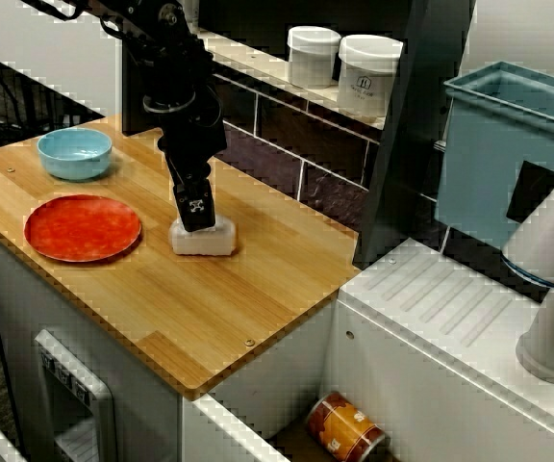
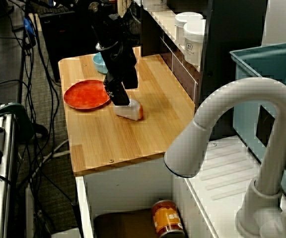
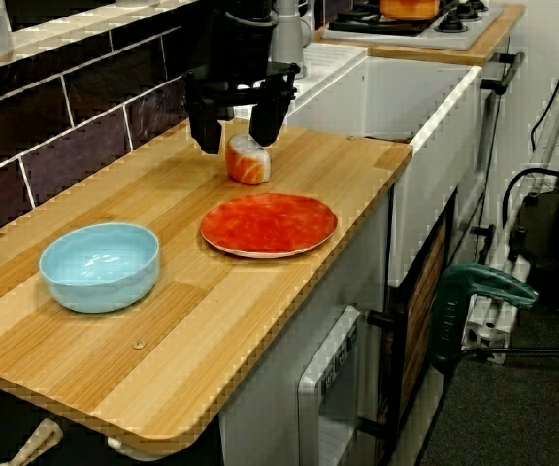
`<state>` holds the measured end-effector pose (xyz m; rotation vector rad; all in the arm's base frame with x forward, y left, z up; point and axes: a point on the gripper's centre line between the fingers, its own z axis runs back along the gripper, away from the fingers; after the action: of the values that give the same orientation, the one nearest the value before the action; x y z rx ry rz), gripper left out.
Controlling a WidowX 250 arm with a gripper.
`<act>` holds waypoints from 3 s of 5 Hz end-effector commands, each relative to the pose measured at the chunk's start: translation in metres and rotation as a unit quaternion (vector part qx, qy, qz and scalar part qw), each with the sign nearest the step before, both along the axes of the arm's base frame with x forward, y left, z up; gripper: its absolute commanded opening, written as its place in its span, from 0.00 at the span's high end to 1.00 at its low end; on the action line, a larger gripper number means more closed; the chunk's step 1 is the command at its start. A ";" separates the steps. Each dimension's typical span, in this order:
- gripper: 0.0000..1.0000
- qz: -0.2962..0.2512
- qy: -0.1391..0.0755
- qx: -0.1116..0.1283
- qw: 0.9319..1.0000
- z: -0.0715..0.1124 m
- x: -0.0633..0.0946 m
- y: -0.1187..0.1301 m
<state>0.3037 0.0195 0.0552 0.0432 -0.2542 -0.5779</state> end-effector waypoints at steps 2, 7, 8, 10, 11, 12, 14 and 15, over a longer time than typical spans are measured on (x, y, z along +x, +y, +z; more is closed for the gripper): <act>0.00 0.005 -0.022 0.022 1.000 0.003 0.015 -0.008; 0.00 0.027 -0.008 0.024 0.999 -0.003 0.006 -0.010; 0.00 0.028 -0.005 0.021 0.999 -0.002 0.004 -0.009; 1.00 0.036 0.014 -0.009 0.999 0.007 0.010 -0.001; 1.00 0.038 0.018 -0.010 0.999 0.005 0.014 0.001; 1.00 0.040 0.024 -0.014 0.999 0.004 0.016 0.003; 1.00 0.036 0.033 -0.037 0.998 0.019 0.008 0.012; 1.00 0.031 0.036 -0.045 0.998 0.029 0.000 0.014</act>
<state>0.2927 0.0323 0.0634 -0.0894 -0.1467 -0.4939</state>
